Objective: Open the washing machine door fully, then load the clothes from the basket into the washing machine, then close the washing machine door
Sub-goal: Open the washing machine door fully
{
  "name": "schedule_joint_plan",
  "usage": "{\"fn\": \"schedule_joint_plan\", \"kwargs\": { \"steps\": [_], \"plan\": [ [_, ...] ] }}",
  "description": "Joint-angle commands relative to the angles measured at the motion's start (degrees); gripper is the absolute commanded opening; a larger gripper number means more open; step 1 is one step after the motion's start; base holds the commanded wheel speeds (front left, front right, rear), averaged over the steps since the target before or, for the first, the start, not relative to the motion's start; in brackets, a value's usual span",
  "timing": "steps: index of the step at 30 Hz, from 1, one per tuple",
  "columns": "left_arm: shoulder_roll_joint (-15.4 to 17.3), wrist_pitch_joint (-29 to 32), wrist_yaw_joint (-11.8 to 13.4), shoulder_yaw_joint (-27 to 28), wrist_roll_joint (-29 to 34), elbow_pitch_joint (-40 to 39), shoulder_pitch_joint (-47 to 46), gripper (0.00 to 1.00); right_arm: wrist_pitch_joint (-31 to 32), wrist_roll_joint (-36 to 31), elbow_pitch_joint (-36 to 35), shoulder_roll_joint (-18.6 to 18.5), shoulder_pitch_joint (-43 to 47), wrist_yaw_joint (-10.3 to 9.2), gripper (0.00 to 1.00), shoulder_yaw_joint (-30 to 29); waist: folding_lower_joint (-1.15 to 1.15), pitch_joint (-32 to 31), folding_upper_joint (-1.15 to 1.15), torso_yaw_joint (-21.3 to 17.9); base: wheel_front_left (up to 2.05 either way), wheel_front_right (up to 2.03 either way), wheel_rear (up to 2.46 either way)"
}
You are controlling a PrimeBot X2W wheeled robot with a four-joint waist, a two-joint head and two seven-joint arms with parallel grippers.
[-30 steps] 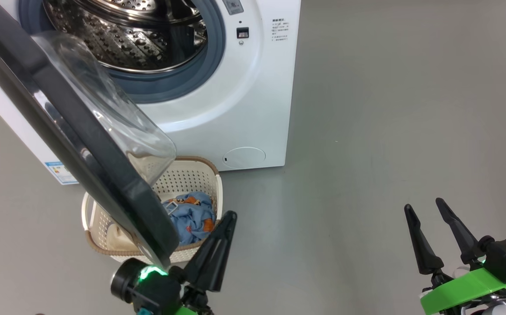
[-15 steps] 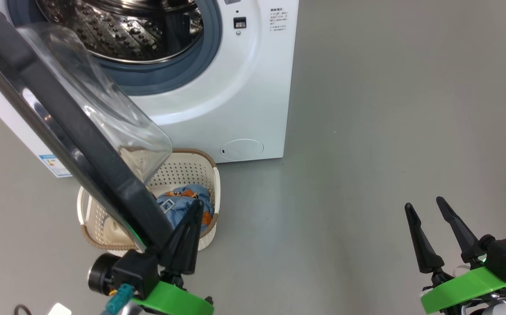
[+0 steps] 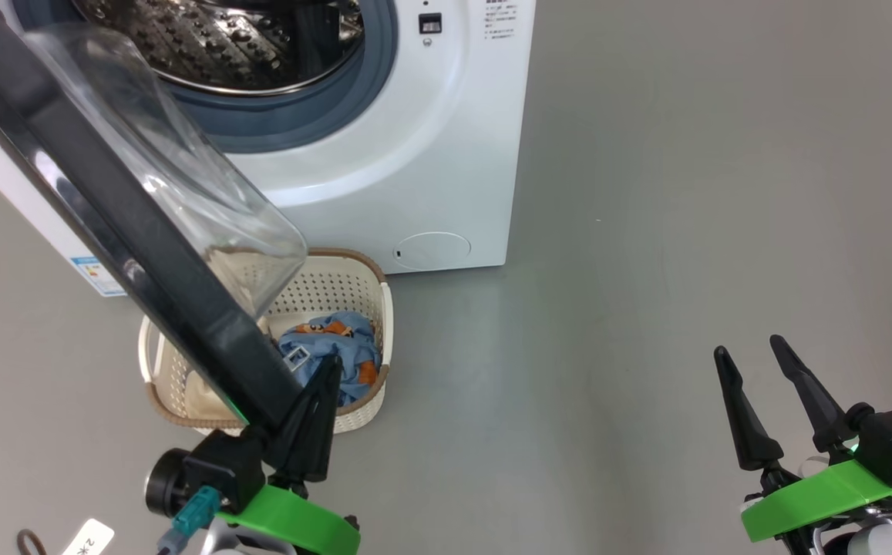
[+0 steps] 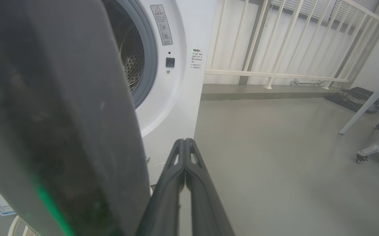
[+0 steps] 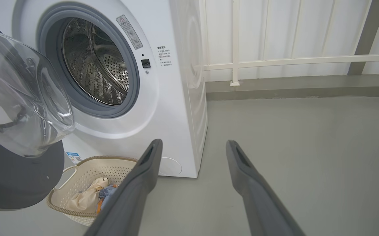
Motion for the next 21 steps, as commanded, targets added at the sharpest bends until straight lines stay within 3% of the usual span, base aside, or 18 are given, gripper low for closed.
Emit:
{"fn": "schedule_joint_plan", "kwargs": {
  "steps": [1, 21],
  "plan": [
    [0.3, -0.3, 0.7, 2.3, -0.5, -1.0, -2.2, 0.00, -0.7, -0.1, -1.1, -0.7, -1.6, 0.16, 1.00, 1.0, 0.00, 0.0, 0.00, 0.2, 0.00, 0.00, 0.00],
    [0.3, -0.3, 4.8, 4.3, -0.9, -4.4, 2.0, 0.00, -0.7, 0.3, -0.8, -0.5, -1.0, 0.16, 1.00, 1.0, 0.00, -0.6, 0.00, 5.7, 0.00, 0.00, 0.00]
  ]
}}
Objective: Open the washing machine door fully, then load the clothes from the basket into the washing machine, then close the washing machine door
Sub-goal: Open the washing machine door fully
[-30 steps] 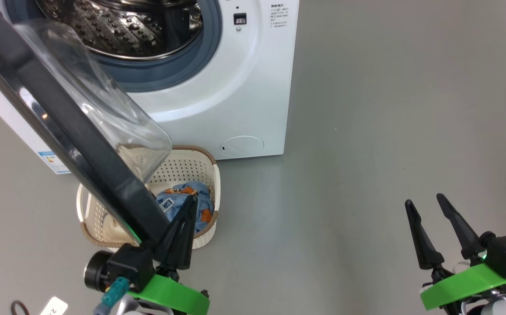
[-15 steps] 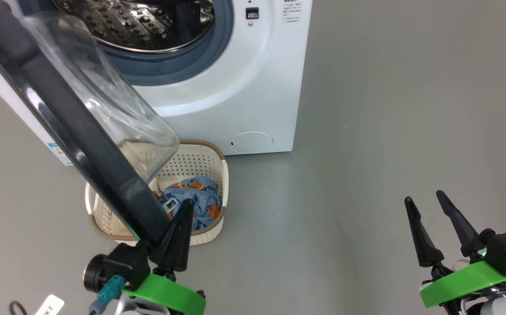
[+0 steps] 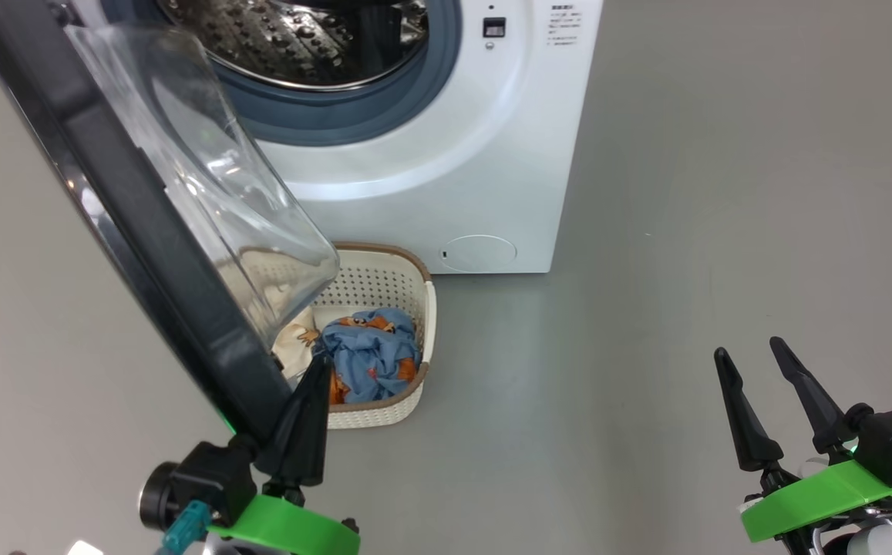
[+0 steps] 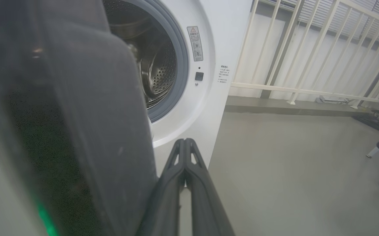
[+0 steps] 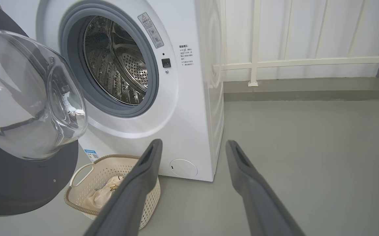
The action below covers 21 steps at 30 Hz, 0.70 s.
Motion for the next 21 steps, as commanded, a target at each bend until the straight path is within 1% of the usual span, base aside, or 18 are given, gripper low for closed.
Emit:
{"fn": "schedule_joint_plan", "kwargs": {
  "steps": [1, 12, 21],
  "plan": [
    [1.3, -0.3, 1.5, 3.2, 0.0, -1.5, 0.4, 0.00, -0.7, 0.2, -1.4, -0.6, -0.8, 0.16, 1.00, 1.0, 0.00, 0.0, 0.00, 1.0, 0.00, 0.00, 0.00],
    [1.3, -0.3, 3.0, 4.9, -0.5, -3.1, 3.3, 0.00, -0.7, 0.3, -1.3, -0.9, -0.5, 0.16, 1.00, 1.0, 0.00, -0.4, 0.00, 4.2, 0.00, 0.00, 0.00],
    [1.9, -0.3, 3.9, 9.0, -0.1, -4.0, 5.3, 0.00, -0.7, 0.1, -1.1, -1.1, -0.3, 0.16, 1.00, 1.3, 0.00, -2.0, 0.00, 7.2, 0.00, 0.00, 0.00]
  ]
}}
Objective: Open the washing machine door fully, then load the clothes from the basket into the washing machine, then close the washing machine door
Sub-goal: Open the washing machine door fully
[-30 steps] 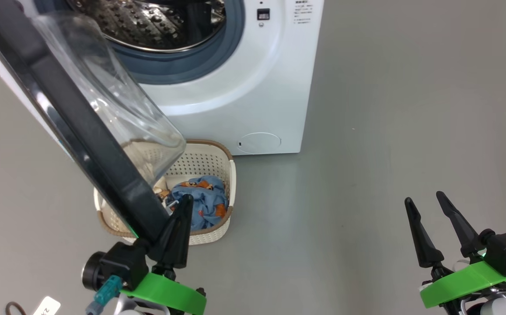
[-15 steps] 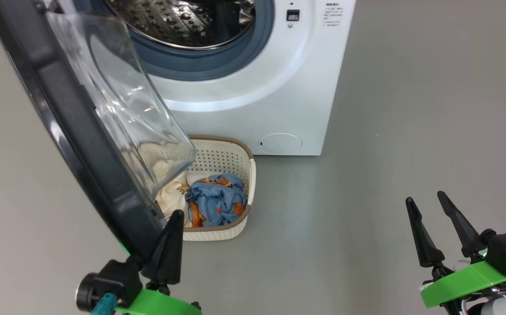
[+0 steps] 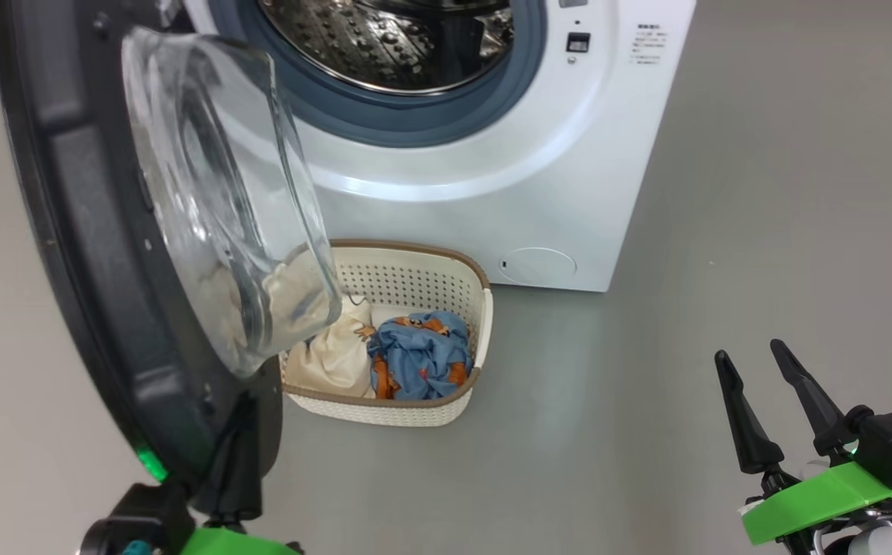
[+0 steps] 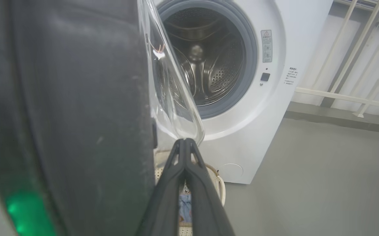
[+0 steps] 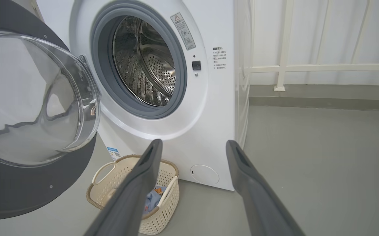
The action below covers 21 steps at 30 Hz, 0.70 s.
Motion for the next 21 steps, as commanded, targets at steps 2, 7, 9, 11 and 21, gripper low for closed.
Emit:
{"fn": "schedule_joint_plan", "kwargs": {
  "steps": [2, 7, 9, 11, 21],
  "plan": [
    [1.4, -0.4, 1.0, 3.7, 0.0, -1.5, -0.1, 0.00, -0.7, 0.0, -1.3, -1.1, -0.4, 0.16, 1.00, 1.3, 0.00, -0.8, 0.00, 1.2, 0.00, 0.00, 0.00],
    [1.6, -0.4, 1.7, 6.5, -0.5, -1.6, 0.4, 0.00, -0.7, -0.1, -1.1, -1.1, -0.1, 0.16, 1.00, 1.5, 0.00, -1.2, 0.00, 2.2, 0.00, 0.00, 0.00],
    [1.7, -0.4, 1.9, 7.7, -0.9, -1.4, 0.5, 0.00, -0.7, 0.0, -1.1, -1.1, 0.0, 0.16, 1.00, 1.5, 0.00, -1.2, 0.00, 2.6, 0.00, 0.00, 0.00],
    [2.2, -0.4, 1.9, 9.0, -1.2, -0.9, 0.4, 0.00, -0.7, 0.0, -1.1, -1.2, -0.1, 0.16, 1.00, 1.7, 0.00, -1.1, 0.00, 2.8, 0.00, 0.00, 0.00],
    [5.6, -0.4, 2.2, 15.8, -2.5, 4.1, -3.2, 0.00, -0.7, 0.0, -1.4, -2.4, -1.0, 0.16, 1.00, 1.9, 0.00, 0.5, 0.00, 2.6, 0.00, 0.00, 0.00]
  ]
}}
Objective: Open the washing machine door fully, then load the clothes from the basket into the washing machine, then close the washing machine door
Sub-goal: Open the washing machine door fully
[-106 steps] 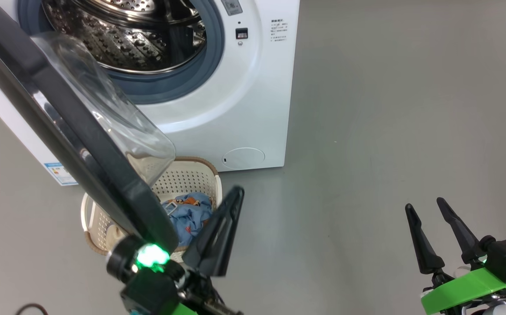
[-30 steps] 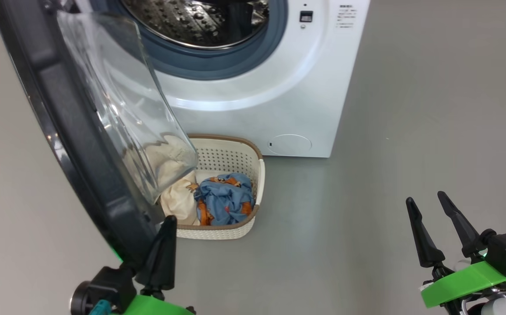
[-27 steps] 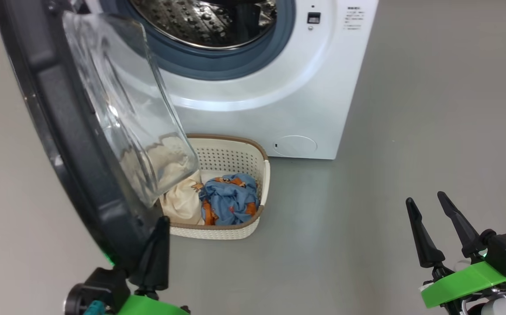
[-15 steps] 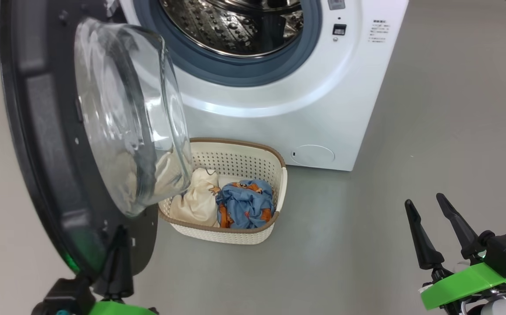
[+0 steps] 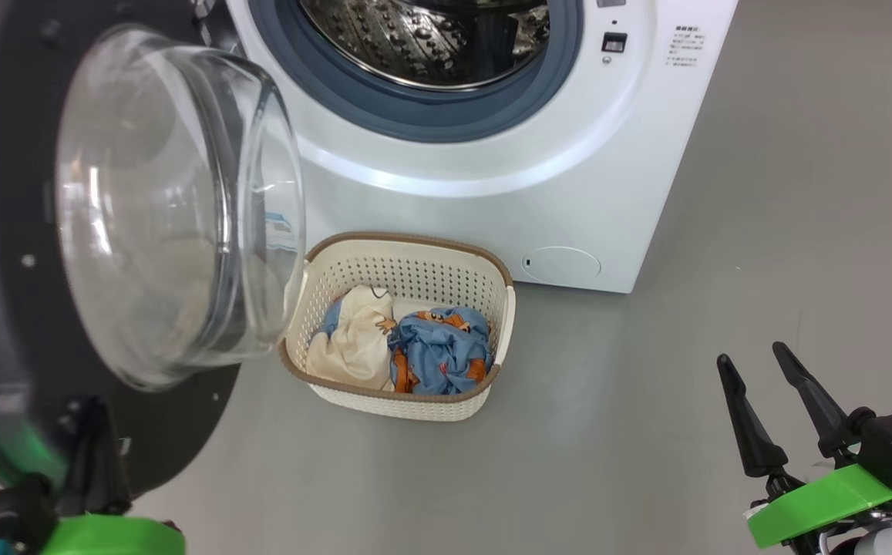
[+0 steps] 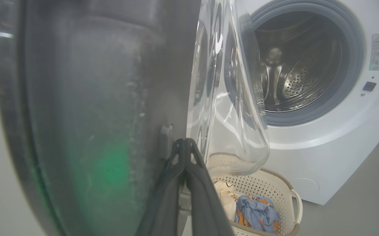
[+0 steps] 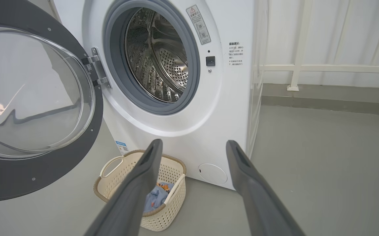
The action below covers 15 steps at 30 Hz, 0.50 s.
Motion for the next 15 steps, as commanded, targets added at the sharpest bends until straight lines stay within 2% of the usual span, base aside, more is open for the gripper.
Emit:
{"fn": "schedule_joint_plan", "kwargs": {
  "steps": [1, 15],
  "plan": [
    [2.3, -0.4, 0.6, 3.8, -0.5, 0.1, -3.1, 0.00, -0.7, 0.0, -1.5, -1.1, -1.4, 0.16, 1.00, 1.3, 0.00, 0.5, 0.00, -0.3, 0.00, 0.00, 0.00],
    [4.7, -0.4, 0.7, 13.4, -2.3, 7.3, -9.7, 0.00, -0.7, 0.0, -2.5, -2.8, -2.7, 0.16, 1.00, 0.9, 0.00, 4.2, 0.00, -1.1, 0.00, 0.00, 0.00]
  ]
}}
